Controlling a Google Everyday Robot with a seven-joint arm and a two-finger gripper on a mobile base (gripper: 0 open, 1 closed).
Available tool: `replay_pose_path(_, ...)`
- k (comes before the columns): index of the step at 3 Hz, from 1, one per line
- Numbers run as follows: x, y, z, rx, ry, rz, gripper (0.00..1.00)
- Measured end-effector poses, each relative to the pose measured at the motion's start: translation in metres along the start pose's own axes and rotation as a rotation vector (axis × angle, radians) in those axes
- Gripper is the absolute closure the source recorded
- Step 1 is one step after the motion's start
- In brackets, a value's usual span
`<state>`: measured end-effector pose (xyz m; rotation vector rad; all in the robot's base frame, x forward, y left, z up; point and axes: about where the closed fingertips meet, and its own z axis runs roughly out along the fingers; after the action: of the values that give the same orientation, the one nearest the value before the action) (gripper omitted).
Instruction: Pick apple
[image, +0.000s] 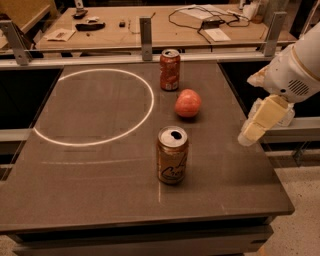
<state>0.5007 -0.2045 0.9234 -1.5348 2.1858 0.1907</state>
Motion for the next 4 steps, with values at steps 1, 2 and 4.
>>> replay_pose_path(1,-0.011,-0.021,0.04,-0.004,-0.038,0.012,0.0)
replay_pose_path(2,-0.011,-0.021,0.04,-0.004,-0.038,0.012,0.0)
replay_pose_path(4,-0.015,-0.05,0.079,0.007,0.002,0.11,0.0)
